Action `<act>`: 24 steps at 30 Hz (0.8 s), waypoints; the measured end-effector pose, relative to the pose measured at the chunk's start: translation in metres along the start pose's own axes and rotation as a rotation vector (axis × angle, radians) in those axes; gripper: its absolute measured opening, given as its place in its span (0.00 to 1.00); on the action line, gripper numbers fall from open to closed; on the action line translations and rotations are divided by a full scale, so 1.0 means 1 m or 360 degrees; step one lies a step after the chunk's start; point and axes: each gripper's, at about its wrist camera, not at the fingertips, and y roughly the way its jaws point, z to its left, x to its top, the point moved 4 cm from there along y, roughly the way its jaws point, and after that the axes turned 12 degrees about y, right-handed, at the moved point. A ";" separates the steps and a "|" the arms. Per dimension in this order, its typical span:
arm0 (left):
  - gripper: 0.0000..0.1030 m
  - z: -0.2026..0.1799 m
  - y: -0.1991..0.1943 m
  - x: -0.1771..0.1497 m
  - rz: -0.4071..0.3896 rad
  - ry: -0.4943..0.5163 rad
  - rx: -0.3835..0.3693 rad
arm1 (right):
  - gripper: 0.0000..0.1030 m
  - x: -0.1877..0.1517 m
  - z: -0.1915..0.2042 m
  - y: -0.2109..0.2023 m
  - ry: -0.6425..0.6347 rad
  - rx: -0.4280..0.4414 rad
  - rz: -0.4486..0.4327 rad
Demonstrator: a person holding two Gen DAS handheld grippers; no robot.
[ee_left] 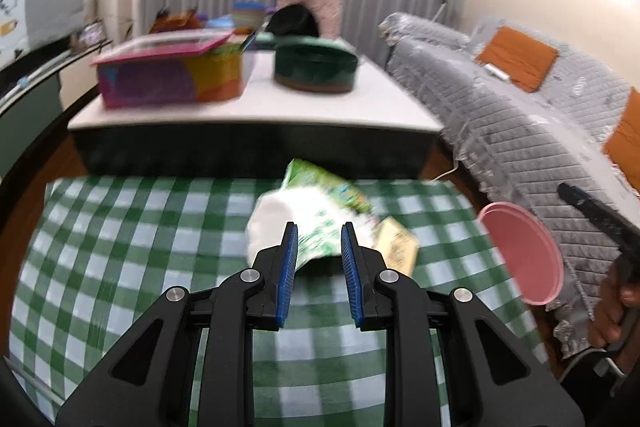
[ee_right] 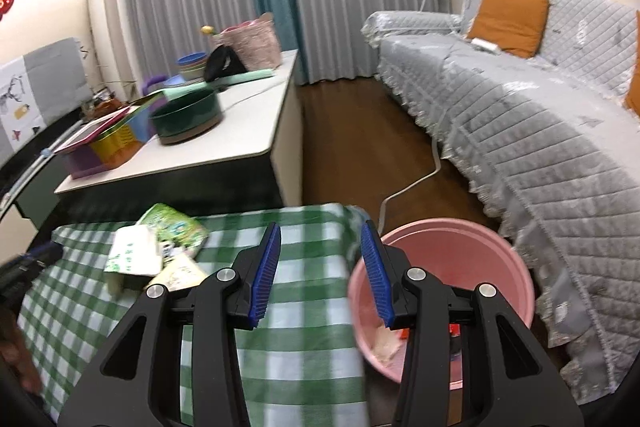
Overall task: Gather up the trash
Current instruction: 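Move both tools back to the table toward the tissue pack and white bag, then grasp the yellow tissue pack with the right tool while the left tool grasps the white plastic bag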
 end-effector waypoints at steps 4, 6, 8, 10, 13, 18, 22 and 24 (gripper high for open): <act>0.22 0.009 0.022 -0.016 0.0085 -0.0007 0.0045 | 0.44 -0.014 0.013 0.014 0.0033 0.0088 0.0083; 0.24 0.013 0.030 -0.021 0.0126 -0.0023 0.0037 | 0.47 -0.021 0.018 0.023 0.0052 0.0126 0.0133; 0.34 0.015 0.037 -0.025 0.0157 -0.0023 0.0039 | 0.51 -0.026 0.020 0.031 0.0077 0.0153 0.0175; 0.36 0.014 0.043 -0.027 0.0179 -0.0012 0.0040 | 0.53 -0.031 0.024 0.041 0.0101 0.0185 0.0228; 0.37 0.010 0.053 -0.030 0.0217 0.0028 0.0045 | 0.56 -0.039 0.031 0.053 0.0105 0.0207 0.0281; 0.36 0.009 0.062 -0.030 0.0225 0.0038 0.0051 | 0.61 -0.051 0.049 0.066 0.0063 0.0260 0.0354; 0.36 0.012 0.064 -0.029 0.0214 0.0016 0.0049 | 0.70 -0.063 0.065 0.076 0.0044 0.0317 0.0428; 0.36 0.013 0.064 -0.028 0.0210 0.0006 0.0045 | 0.73 -0.070 0.074 0.083 0.0025 0.0328 0.0459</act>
